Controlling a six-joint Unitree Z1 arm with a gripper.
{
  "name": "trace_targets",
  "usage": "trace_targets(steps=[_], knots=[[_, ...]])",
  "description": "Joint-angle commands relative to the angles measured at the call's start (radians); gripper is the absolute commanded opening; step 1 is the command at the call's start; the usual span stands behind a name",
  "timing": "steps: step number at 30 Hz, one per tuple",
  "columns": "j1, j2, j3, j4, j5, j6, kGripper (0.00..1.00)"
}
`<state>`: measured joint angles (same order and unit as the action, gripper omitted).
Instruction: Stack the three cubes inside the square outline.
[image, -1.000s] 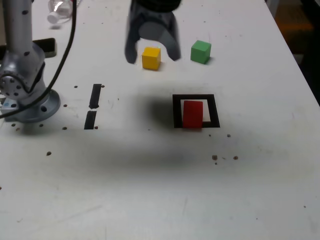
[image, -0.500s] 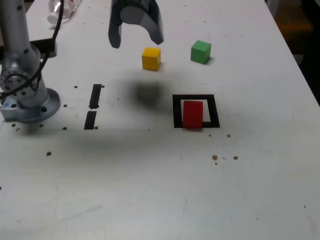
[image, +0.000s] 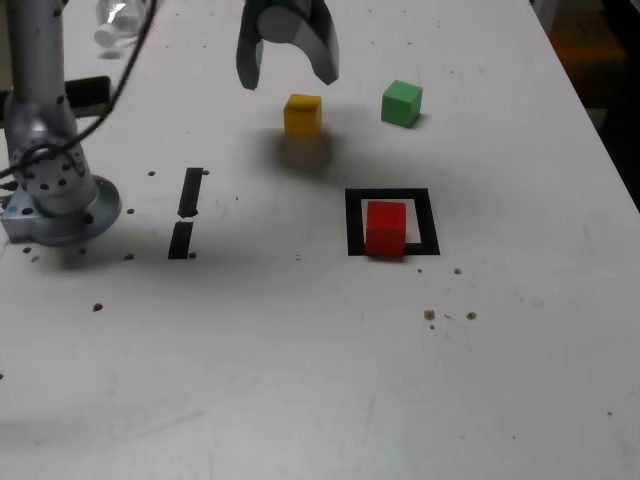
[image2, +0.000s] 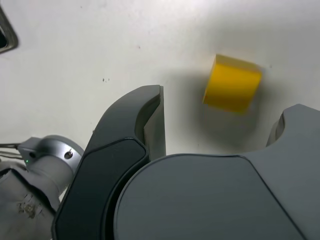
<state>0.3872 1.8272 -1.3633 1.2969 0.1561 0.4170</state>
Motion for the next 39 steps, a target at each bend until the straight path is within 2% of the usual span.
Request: trace_targets(steps=[1, 11, 25, 33, 39], knots=[[0.019, 0.018, -0.005, -0.009, -0.003, 0.023, 0.85], [0.073, 0.105, -0.015, -0.048, -0.022, 0.108, 0.85], [0.074, 0.144, -0.014, -0.069, -0.055, 0.160, 0.85], [0.076, 0.205, -0.016, -0.072, -0.083, 0.197, 0.85], [0.089, 0.212, -0.021, -0.076, -0.089, 0.210, 0.83]])
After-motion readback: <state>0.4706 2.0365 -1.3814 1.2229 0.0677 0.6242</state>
